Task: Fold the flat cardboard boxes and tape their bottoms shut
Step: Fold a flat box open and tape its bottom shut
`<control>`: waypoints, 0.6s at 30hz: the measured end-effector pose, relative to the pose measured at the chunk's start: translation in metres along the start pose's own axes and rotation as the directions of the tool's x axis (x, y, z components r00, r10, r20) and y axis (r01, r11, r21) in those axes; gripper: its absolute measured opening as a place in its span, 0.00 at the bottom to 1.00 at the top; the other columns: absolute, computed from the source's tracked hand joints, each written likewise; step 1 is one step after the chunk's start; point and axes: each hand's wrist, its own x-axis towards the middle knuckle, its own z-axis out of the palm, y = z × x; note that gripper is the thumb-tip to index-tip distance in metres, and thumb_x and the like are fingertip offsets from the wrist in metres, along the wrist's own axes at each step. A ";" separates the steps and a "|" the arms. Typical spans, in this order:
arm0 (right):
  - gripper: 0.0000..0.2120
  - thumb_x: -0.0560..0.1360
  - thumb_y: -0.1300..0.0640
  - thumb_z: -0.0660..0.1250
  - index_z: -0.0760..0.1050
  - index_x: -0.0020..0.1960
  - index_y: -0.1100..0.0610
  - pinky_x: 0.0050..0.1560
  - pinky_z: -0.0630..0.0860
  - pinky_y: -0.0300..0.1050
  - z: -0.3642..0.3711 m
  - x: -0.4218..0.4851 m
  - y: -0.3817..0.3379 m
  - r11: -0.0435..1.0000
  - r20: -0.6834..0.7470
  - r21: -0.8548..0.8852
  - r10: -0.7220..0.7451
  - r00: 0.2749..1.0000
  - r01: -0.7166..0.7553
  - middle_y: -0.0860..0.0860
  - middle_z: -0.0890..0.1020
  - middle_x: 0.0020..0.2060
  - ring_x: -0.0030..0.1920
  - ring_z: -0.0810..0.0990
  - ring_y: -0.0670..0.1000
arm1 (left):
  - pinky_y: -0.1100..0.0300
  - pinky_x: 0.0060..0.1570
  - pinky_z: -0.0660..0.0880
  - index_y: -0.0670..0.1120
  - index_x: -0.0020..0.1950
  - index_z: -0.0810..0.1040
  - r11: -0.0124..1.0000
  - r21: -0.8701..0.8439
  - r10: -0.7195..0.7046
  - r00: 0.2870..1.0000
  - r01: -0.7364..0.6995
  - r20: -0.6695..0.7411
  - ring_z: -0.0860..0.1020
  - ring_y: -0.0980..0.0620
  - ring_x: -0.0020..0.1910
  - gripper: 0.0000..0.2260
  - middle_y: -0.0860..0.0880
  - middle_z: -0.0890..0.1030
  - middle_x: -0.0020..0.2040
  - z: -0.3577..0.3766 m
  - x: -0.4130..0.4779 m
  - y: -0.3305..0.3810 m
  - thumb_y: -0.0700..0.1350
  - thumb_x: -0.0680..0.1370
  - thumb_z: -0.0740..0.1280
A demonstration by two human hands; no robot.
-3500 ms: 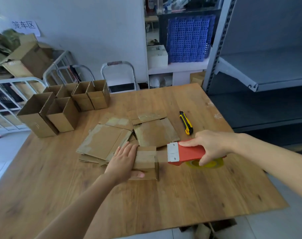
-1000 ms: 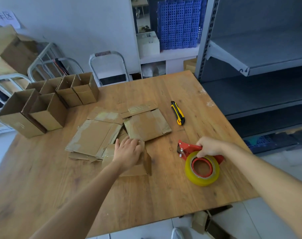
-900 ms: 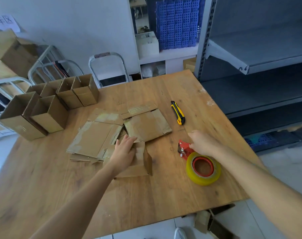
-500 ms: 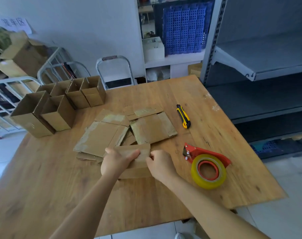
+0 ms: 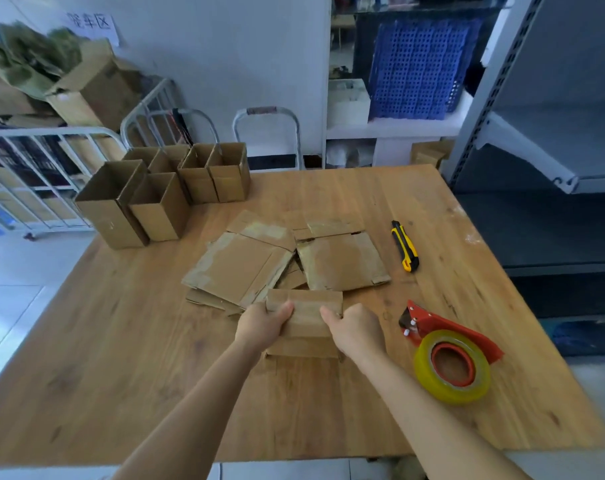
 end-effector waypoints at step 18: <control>0.21 0.77 0.43 0.64 0.78 0.46 0.63 0.44 0.83 0.55 -0.030 -0.015 0.004 0.789 -0.002 0.602 0.153 0.988 -0.121 0.57 0.82 0.45 0.48 0.81 0.59 | 0.58 0.45 0.80 0.50 0.52 0.79 0.946 -0.228 0.248 0.967 -0.229 0.060 0.82 0.56 0.43 0.11 0.54 0.84 0.46 -0.021 -0.028 -0.007 0.51 0.72 0.73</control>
